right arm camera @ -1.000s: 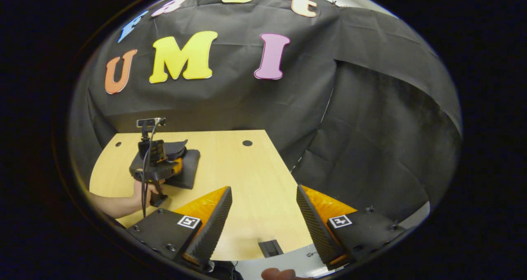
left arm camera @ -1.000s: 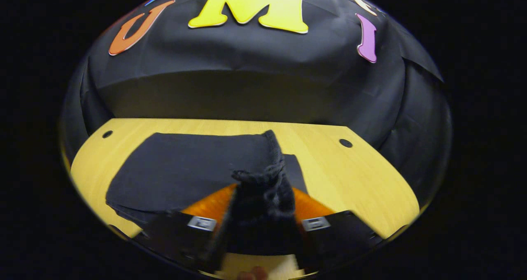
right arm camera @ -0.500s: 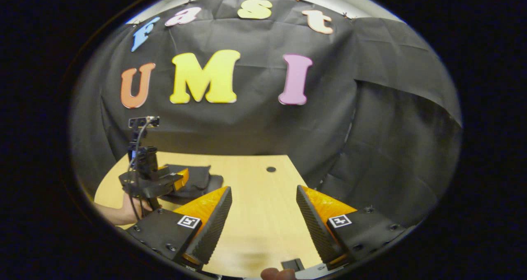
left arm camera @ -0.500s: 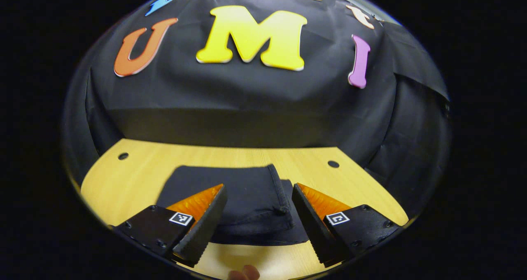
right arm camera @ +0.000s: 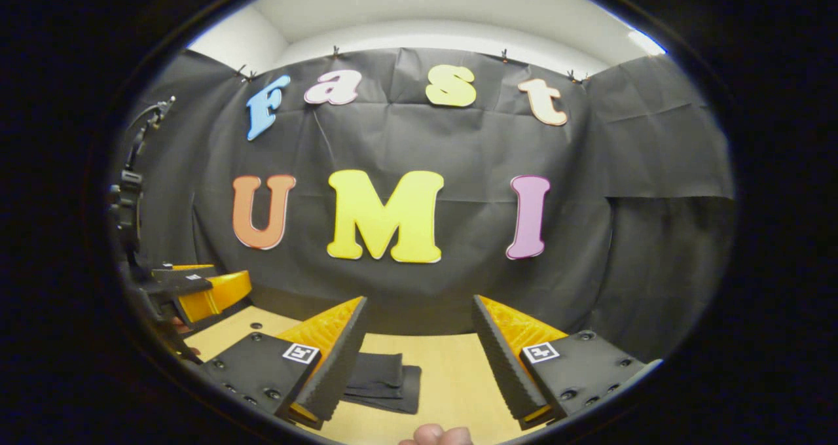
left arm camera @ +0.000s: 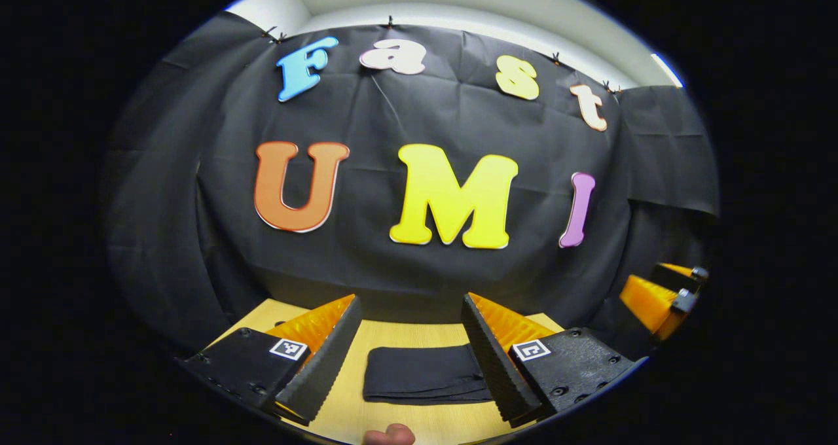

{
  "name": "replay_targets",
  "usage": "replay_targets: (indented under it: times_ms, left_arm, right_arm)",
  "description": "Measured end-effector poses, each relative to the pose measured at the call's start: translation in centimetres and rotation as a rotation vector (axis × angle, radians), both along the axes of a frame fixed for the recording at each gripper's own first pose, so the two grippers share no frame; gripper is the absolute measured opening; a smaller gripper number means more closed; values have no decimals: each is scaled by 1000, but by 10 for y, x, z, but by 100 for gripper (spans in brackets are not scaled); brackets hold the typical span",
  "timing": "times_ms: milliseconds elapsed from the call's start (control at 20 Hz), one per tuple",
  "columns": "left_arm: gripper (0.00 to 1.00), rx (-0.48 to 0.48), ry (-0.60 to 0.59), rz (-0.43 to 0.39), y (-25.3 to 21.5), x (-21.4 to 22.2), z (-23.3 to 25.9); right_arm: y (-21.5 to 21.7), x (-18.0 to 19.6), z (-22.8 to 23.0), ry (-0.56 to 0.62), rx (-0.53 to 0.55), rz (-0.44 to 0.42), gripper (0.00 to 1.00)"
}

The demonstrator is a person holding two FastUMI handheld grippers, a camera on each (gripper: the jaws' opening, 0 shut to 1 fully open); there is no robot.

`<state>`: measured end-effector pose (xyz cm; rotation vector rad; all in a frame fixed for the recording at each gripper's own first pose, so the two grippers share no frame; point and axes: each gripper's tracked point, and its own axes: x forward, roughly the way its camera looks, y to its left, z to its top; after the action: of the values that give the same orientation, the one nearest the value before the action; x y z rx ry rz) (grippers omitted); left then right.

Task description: Grasp the waist and the cuffs of the jeans and fold them to make the two legs overlap; first hold the waist and fold one-third of the jeans toward the cuffs, then hold the cuffs and fold the remaining one-third in the same direction to finish folding.

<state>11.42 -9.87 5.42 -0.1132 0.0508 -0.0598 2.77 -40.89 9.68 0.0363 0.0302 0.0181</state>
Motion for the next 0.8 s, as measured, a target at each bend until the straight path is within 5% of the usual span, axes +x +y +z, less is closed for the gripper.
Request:
replay_targets:
  times_ms: [450, 500, 550, 800]
  left_arm:
    - [98, -6, -40, 88, 54, -59, 22]
    - [87, -3, -39, 95, 58, -62, 22]
    - [98, 0, -44, 101, 61, -64, 24]
    - [98, 5, -50, 124, 69, -70, 23]
  right_arm:
    - [50, -15, 18, -37, -18, 38, 96]
    - [54, -18, 19, -38, -20, 42, 94]
    - [59, -19, 17, -39, -22, 52, 95]
    - [75, -18, 14, -26, -17, 77, 96]
